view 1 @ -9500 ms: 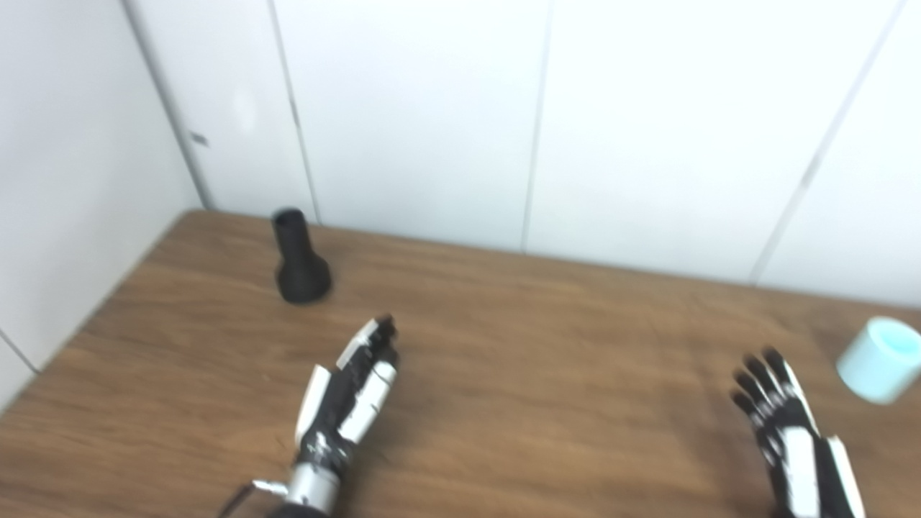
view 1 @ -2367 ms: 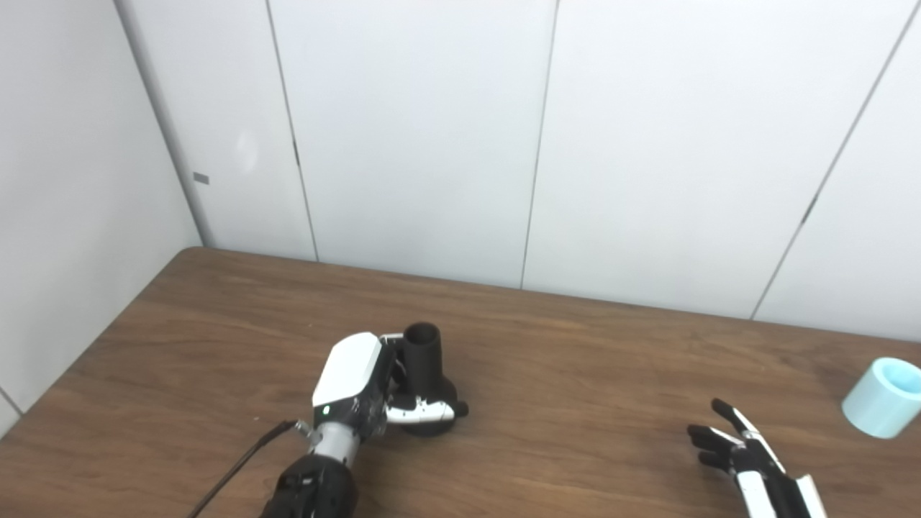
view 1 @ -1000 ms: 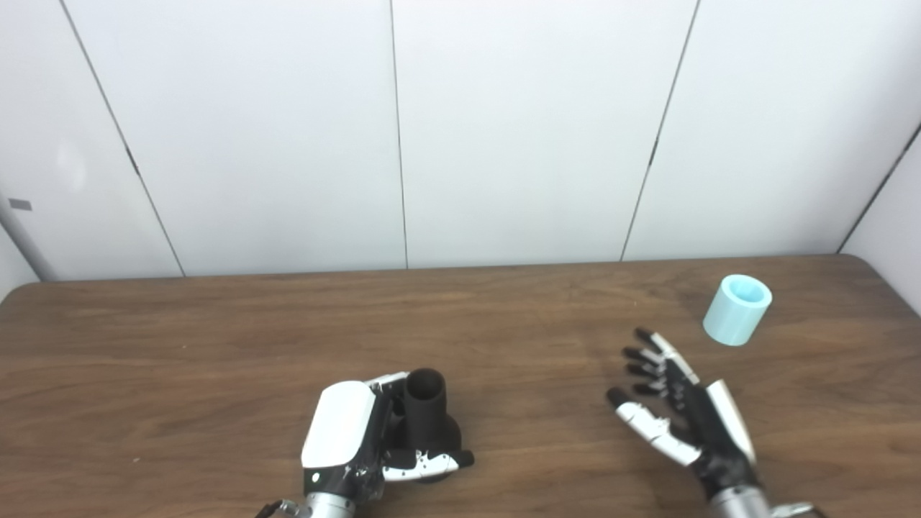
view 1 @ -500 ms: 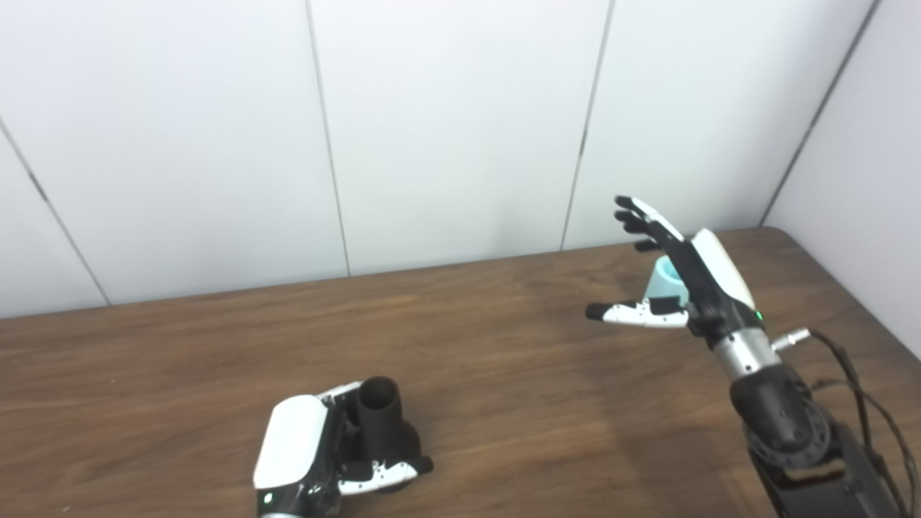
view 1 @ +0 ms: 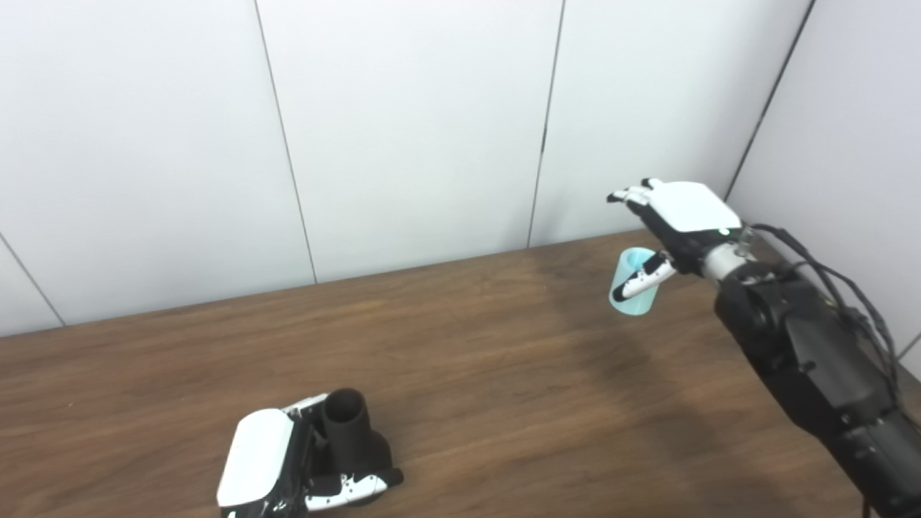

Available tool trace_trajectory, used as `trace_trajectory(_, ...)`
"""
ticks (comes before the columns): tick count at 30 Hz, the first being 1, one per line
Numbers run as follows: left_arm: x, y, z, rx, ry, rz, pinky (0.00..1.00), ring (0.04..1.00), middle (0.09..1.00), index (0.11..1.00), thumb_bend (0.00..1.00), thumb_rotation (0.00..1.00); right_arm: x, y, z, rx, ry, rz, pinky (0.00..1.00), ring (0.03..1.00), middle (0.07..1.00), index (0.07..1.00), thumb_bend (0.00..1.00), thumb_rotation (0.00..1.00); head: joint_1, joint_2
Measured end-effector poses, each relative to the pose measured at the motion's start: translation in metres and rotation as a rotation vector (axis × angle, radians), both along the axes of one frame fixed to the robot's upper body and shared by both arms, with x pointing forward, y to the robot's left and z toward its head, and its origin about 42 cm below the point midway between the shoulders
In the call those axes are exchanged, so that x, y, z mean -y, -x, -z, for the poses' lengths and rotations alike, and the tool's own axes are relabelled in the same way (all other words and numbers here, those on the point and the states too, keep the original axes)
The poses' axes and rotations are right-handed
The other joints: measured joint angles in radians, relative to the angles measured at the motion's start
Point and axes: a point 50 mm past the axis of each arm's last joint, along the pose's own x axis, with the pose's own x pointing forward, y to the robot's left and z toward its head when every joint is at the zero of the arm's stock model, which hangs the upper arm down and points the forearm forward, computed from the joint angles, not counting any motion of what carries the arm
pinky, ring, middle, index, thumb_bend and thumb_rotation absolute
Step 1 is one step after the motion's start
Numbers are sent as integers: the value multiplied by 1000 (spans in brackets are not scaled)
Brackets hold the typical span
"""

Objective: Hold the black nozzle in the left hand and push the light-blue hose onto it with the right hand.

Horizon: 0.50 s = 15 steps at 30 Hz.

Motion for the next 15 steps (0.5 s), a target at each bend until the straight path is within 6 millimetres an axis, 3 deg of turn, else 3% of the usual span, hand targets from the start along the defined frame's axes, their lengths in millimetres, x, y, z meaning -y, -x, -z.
trace_trajectory(6,-3,1,0,-11,-4,-1,469,535,520,464,521,0,5,-20,-1,-62,31,29,907,970,912,879,955,265,-3,0)
trace_trajectory(10,-4,3,-2,-17,-5,3,476,541,521,463,521,0,16,-29,9,-116,14,69,858,896,856,848,973,216,0,5)
trace_trajectory(11,-4,4,-2,-18,-4,1,475,539,520,463,521,0,17,-30,11,-122,9,75,829,869,840,843,976,199,0,6)
trace_trajectory(12,-4,4,-2,-18,-3,0,465,530,519,464,521,0,18,-31,12,-125,1,77,705,800,789,824,984,150,-2,8)
trace_trajectory(15,-5,4,-2,-14,-1,0,458,523,516,466,522,0,18,-33,18,-124,-27,78,637,746,759,802,978,104,-5,14)
